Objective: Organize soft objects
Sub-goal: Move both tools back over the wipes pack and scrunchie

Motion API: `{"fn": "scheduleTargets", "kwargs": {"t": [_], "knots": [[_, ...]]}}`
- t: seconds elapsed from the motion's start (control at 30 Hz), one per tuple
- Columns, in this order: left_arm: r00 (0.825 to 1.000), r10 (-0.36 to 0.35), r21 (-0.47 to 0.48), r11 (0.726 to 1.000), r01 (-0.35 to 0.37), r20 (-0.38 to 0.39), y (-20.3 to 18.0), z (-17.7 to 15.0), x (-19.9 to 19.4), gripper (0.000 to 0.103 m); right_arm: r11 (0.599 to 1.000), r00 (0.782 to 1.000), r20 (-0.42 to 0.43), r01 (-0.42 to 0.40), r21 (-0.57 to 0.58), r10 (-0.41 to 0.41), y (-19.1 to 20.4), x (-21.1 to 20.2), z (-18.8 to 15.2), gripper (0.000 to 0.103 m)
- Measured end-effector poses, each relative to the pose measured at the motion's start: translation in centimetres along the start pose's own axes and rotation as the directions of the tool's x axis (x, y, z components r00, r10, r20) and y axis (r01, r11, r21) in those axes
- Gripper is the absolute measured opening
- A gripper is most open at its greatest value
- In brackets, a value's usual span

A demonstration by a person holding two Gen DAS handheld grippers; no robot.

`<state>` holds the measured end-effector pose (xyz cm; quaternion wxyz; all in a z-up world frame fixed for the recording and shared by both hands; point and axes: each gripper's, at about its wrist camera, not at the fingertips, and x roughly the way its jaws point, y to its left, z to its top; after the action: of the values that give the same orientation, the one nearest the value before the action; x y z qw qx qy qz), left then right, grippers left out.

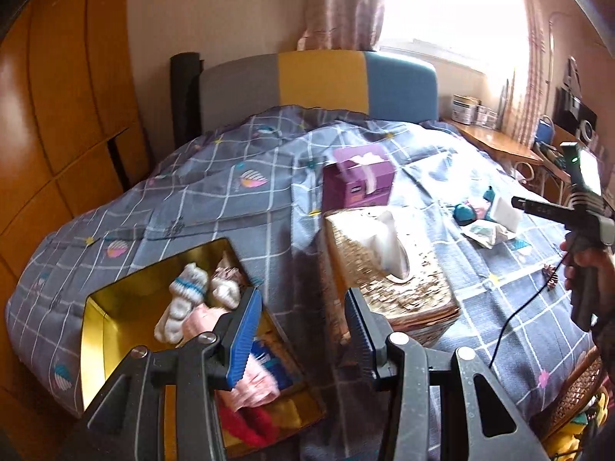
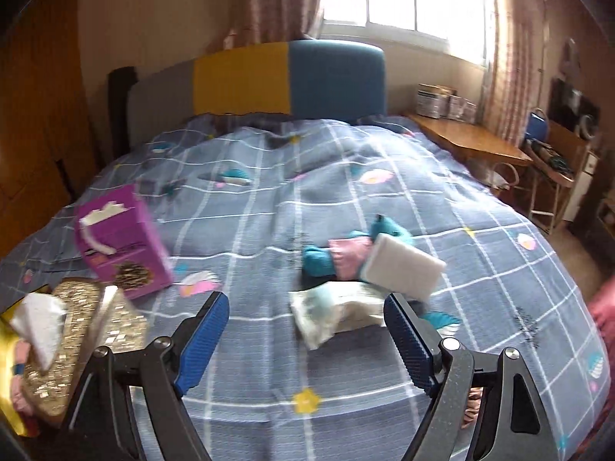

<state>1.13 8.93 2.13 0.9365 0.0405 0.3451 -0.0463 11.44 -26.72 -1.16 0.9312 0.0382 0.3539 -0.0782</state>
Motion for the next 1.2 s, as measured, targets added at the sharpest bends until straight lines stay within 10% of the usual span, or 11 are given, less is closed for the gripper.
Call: {"fn": "scheduleTargets", "kwargs": {"t": [0.23,0.6,1.2], "knots": [[0.996,-0.089,0.083,0.993,0.087,0.016,-4.4,2.7,0.4,0.045,0.956,0.982,-0.118,0.169,0.239,-0.145,-8.3,3.5,-1.9,0.083],[0.968,-0.223,0.198,0.950,0.243,-0.119,-15.1,5.7,6.3,0.045,0.837,0.987,-0.146,0.137,0.529,-0.070,-13.5,3.2,-2.7,0.083],[0.852,-0.329,0.373,0.792,0.484,-0.406,-31.4,7.8,22.2,0.077,0.711,0.985,-0.129,0.009,0.703,0.116,-16.0,3.5,-4.1,0.086]]}}
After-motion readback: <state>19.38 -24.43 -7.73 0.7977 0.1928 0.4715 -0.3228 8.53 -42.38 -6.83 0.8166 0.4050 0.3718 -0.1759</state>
